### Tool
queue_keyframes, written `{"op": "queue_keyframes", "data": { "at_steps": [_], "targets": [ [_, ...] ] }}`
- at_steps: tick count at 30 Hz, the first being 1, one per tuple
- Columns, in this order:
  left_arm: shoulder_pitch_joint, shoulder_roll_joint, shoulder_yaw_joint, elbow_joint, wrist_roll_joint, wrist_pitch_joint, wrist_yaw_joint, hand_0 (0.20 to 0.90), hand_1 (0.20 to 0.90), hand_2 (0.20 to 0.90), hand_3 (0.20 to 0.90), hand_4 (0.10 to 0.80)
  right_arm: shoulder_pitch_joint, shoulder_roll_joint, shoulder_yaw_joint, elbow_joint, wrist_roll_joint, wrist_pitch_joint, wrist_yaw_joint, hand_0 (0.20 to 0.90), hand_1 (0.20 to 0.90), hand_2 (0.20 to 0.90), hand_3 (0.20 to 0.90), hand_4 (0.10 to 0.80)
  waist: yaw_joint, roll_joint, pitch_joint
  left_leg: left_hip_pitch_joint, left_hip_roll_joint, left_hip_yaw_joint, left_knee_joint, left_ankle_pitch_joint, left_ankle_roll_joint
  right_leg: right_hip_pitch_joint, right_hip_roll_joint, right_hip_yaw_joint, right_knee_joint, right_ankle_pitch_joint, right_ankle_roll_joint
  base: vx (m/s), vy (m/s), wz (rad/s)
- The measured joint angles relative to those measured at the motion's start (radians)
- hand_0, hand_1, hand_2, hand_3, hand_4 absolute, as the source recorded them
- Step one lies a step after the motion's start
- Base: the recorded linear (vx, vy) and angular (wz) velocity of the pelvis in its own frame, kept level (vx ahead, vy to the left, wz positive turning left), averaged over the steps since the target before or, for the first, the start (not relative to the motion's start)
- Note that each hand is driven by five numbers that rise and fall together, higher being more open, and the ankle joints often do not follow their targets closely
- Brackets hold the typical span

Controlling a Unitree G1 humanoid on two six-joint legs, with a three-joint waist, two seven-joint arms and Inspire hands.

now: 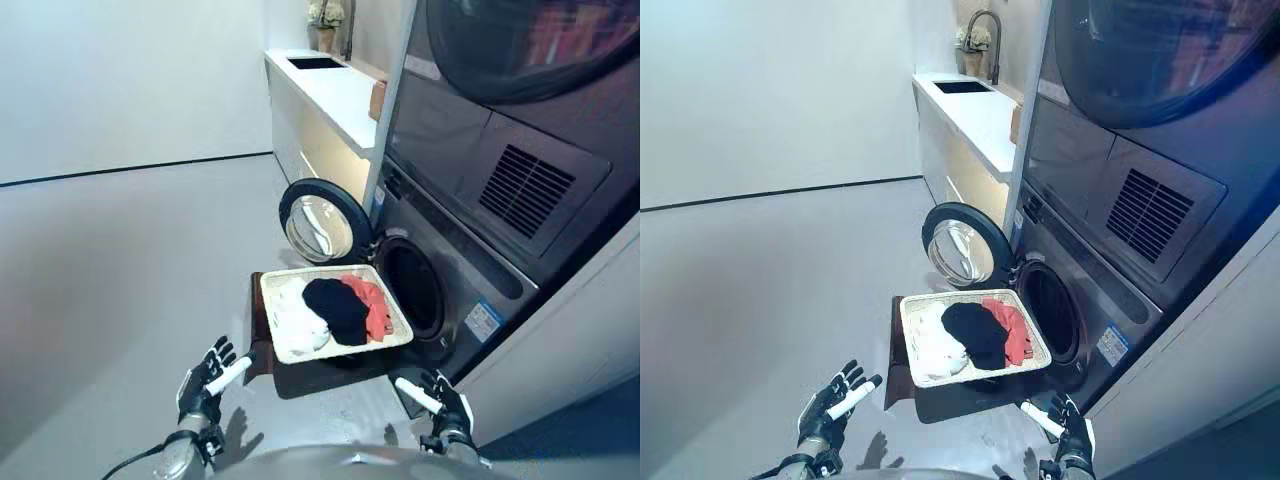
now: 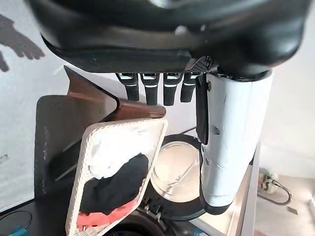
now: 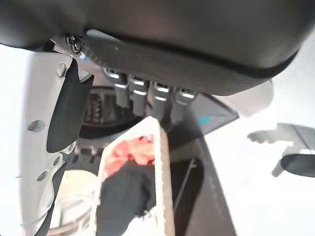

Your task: Pick up the clothes and place them into the washing machine

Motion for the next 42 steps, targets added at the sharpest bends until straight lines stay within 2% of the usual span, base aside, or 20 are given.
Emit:
{"op": "queue_keyframes", "data": {
  "at_steps": [22,26,29,30,31,35,42],
  "targets": [
    [0.0,0.0,0.006,0.0,-0.004,0.0,0.017,0.9,0.9,0.9,0.9,0.8,0.0,-0.005,0.0,0.0,-0.019,0.0,0.0,0.9,0.9,0.9,0.9,0.8,0.001,0.001,-0.002,0.003,0.0,0.001,0.0,0.0,0.0,0.002,0.001,0.003,0.0,0.0,0.0,0.0,0.0,0.0],
    [0.0,0.0,0.006,0.002,-0.003,0.0,0.017,0.9,0.9,0.9,0.9,0.8,0.0,-0.005,0.0,0.0,-0.019,0.0,0.002,0.9,0.9,0.9,0.9,0.8,0.004,0.001,-0.004,0.005,0.0,0.004,0.0,0.0,0.0,-0.001,0.007,0.026,0.0,0.0,0.0,-0.018,-0.032,-0.06],
    [-0.003,0.003,0.006,0.019,-0.003,-0.001,0.016,0.9,0.9,0.9,0.9,0.8,-0.003,-0.014,0.011,0.002,-0.02,0.0,0.005,0.9,0.9,0.9,0.9,0.8,0.018,-0.006,-0.001,0.002,-0.006,-0.041,0.017,-0.014,0.0,-0.016,0.018,0.069,0.0,0.004,-0.005,-0.069,0.002,-0.22],
    [-0.008,0.003,0.005,0.027,-0.004,-0.001,0.017,0.9,0.9,0.9,0.9,0.8,-0.003,-0.018,0.013,0.002,-0.021,-0.001,0.006,0.9,0.9,0.9,0.9,0.8,0.024,-0.002,0.002,0.0,-0.012,-0.086,0.027,-0.023,0.002,-0.015,0.017,0.077,0.0,0.005,-0.004,-0.038,0.05,-0.21],
    [-0.012,0.0,0.004,0.031,-0.004,-0.001,0.017,0.9,0.9,0.9,0.9,0.8,-0.003,-0.026,0.013,0.004,-0.021,-0.001,0.004,0.9,0.9,0.9,0.9,0.8,0.028,-0.007,0.009,-0.005,-0.016,-0.102,0.03,-0.033,0.007,-0.018,0.012,0.078,0.0,0.008,-0.003,-0.022,0.069,-0.08],
    [-0.007,0.0,0.005,0.031,-0.004,-0.001,0.015,0.9,0.9,0.9,0.9,0.8,-0.001,-0.028,0.008,0.008,-0.021,-0.001,0.004,0.9,0.9,0.9,0.9,0.8,0.017,-0.005,0.006,-0.013,-0.019,-0.1,0.012,-0.024,0.008,-0.031,0.002,0.074,0.0,0.008,-0.001,0.079,0.064,0.0],
    [-0.001,0.0,0.005,0.03,-0.003,-0.001,0.015,0.9,0.9,0.9,0.9,0.8,-0.004,-0.027,0.009,0.007,-0.021,0.0,0.005,0.9,0.9,0.9,0.9,0.8,0.006,-0.001,0.007,-0.002,-0.02,-0.089,0.0,-0.014,0.008,-0.029,0.008,0.078,0.0,0.008,-0.001,0.016,0.055,-0.01]
  ]
}}
